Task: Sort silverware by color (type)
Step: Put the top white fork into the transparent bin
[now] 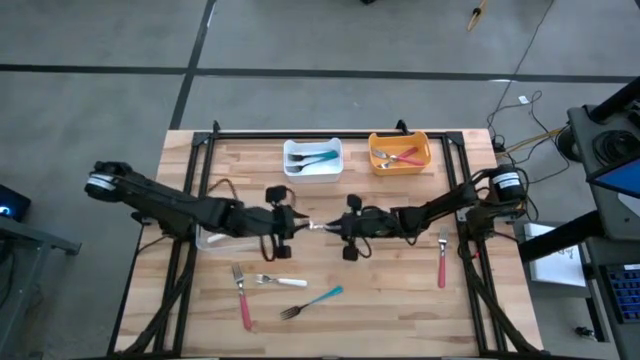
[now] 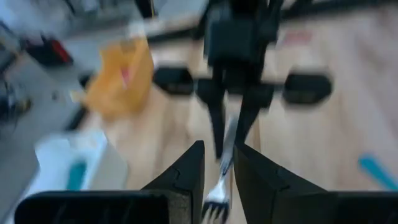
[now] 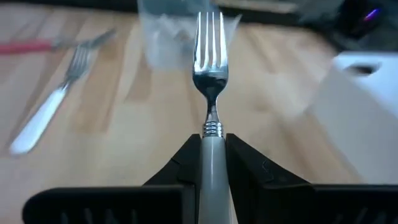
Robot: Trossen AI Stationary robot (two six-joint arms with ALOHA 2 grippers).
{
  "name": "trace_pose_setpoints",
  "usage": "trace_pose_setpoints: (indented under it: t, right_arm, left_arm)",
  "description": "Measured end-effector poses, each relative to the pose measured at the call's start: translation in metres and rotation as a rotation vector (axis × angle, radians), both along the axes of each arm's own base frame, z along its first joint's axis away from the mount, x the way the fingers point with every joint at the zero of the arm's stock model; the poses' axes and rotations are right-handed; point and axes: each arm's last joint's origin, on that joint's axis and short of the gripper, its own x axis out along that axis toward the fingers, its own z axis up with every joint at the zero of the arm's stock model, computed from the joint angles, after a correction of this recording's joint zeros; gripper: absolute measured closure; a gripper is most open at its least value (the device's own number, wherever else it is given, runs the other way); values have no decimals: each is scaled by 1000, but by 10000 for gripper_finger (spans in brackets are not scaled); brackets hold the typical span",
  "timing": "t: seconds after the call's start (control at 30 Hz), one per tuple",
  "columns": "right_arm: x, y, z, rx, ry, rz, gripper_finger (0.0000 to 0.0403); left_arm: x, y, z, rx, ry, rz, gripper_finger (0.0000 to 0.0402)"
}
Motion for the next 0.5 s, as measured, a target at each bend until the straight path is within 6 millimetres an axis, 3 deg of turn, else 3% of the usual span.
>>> trace_pose_setpoints:
  t: [0.2,0.5]
  right_arm:
    - [-5,5,14,-83,-183,-42,363]
    - [-6,12,34,-158,-368,-121,363]
  left_arm:
    - [-19,0,17,-6,-248,-41,335]
    - [-45,3,4,-51,-482,-52,335]
